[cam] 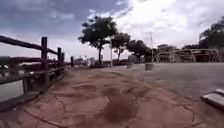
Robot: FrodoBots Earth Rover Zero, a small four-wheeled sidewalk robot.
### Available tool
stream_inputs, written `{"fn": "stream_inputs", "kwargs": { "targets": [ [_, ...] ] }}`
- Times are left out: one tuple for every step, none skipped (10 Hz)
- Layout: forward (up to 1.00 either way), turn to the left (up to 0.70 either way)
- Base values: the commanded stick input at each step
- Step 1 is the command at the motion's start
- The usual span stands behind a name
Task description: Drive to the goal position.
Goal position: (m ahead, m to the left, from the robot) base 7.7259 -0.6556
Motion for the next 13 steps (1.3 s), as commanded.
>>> {"fn": "stream_inputs", "kwargs": {
  "targets": [
    [1.00,0.03],
    [1.00,0.12],
    [1.00,0.21],
    [1.00,0.29],
    [1.00,0.33],
    [1.00,0.34],
    [1.00,0.34],
    [1.00,0.34],
    [1.00,0.33],
    [1.00,0.13],
    [1.00,0.00],
    [1.00,0.00],
    [1.00,0.00]
  ]
}}
